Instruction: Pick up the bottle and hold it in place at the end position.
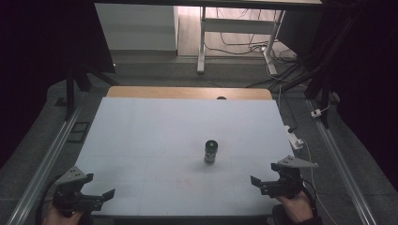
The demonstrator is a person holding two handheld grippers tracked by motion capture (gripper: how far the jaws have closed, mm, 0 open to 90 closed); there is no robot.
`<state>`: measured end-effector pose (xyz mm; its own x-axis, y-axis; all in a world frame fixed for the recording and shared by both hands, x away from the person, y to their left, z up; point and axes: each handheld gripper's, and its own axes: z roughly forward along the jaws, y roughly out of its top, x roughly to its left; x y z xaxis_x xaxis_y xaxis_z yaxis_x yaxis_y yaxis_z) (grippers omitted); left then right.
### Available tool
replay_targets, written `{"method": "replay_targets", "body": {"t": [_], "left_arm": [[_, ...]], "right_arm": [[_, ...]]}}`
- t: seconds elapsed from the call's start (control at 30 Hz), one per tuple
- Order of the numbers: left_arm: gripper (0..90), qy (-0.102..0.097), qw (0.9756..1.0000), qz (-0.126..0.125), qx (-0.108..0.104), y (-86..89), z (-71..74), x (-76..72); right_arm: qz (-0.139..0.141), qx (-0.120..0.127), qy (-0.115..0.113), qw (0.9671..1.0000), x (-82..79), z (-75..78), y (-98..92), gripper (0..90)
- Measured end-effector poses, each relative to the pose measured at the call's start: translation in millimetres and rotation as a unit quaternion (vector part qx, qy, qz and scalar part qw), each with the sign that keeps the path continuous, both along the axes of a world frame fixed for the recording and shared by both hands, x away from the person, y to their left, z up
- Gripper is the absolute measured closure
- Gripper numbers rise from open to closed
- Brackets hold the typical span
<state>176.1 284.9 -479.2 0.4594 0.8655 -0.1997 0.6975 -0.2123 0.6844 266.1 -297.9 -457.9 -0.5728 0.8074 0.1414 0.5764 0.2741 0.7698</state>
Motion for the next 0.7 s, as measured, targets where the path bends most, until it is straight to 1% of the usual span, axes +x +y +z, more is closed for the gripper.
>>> {"method": "replay_targets", "body": {"t": [0.2,0.37,0.43,0.57,0.63,0.7], "left_arm": [[0.0,-0.001,1.0,-0.004,-0.003,1.0,-0.1,-0.3],[0.0,0.001,1.0,-0.009,0.0,0.0,-0.2,0.2],[0.0,0.001,0.9999,-0.01,0.001,-0.4,-0.2,0.2],[0.0,0.003,0.9999,-0.01,0.001,-0.8,-0.4,0.3],[0.0,0.003,0.9999,-0.012,0.002,-1.1,-0.4,0.4],[0.0,0.002,0.9999,-0.013,0.005,-1.8,-0.3,0.5]], "right_arm": [[0.008,-0.009,0.003,0.9999,0.3,-0.2,2.5,0.0],[0.019,-0.006,0.004,0.9998,0.3,-0.3,2.6,0.0],[0.023,-0.004,0.008,0.9997,0.8,-0.3,2.2,0.0],[0.023,-0.011,0.007,0.9996,0.6,-0.4,3.7,0.0],[0.018,-0.015,0.006,0.9997,0.2,-0.2,4.2,0.0],[0.016,-0.011,0.007,0.9998,0.4,-0.2,2.9,0.0]]}}
